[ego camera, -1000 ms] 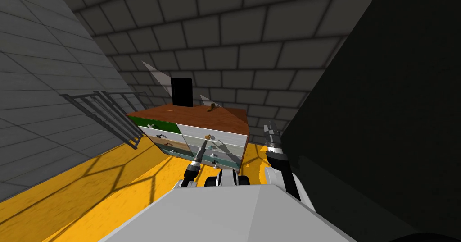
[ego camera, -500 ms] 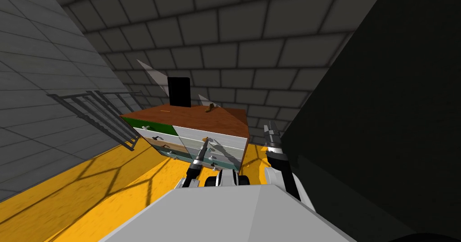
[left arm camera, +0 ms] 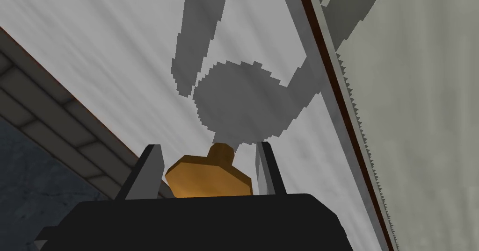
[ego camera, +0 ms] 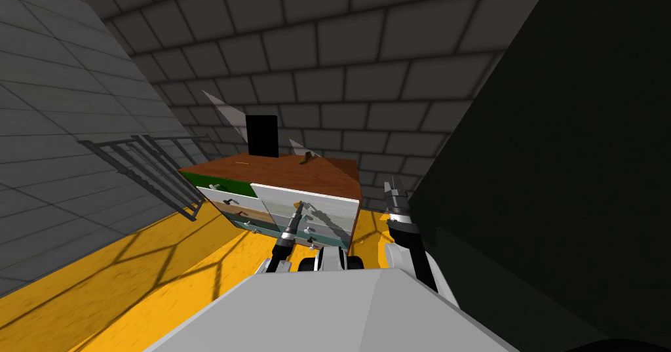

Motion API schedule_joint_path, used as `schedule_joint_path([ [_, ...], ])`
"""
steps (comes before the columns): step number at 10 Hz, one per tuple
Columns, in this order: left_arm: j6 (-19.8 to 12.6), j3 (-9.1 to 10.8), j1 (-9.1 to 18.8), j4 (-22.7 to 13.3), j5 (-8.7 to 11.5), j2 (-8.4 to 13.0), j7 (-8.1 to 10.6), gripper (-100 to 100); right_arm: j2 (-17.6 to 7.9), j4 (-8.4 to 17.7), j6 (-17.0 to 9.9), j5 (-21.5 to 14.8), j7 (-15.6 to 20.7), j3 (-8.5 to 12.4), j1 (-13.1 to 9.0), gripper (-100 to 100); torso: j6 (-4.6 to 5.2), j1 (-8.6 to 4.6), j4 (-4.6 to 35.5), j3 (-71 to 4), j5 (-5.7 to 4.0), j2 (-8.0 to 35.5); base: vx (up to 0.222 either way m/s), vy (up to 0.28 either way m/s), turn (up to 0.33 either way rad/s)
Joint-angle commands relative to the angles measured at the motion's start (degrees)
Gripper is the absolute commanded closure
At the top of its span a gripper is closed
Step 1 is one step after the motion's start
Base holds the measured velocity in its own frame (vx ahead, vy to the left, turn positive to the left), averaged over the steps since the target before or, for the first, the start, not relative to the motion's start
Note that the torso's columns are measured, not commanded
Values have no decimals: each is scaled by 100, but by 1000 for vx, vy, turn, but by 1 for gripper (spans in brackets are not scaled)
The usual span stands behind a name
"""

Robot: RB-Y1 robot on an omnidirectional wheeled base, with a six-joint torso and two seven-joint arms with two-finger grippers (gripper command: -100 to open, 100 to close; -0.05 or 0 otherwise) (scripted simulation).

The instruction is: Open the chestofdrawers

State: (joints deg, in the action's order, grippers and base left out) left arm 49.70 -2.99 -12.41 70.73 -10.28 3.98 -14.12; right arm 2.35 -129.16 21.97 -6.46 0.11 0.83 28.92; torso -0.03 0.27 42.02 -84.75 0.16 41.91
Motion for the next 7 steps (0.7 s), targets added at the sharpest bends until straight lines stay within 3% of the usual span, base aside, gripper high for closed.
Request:
schedule_joint_path([
  [1,-223,-8,45,67,-5,60,72,100,0,0,0,0,0,0,-1,0,-3,-9,5,16,-4,30,-185,22,19],
  [3,-402,-14,81,120,-10,108,130,100,0,0,0,0,0,0,-3,0,-6,1,8,26,-1,43,-197,30,18],
  [4,-300,-26,83,136,-11,87,112,100,0,0,0,0,0,0,-2,0,-8,-6,9,15,-6,26,-94,4,4],
  [7,-393,-59,-8,217,-24,152,181,100,0,0,0,0,0,0,-2,0,-8,-6,12,18,-7,33,-175,37,24],
])
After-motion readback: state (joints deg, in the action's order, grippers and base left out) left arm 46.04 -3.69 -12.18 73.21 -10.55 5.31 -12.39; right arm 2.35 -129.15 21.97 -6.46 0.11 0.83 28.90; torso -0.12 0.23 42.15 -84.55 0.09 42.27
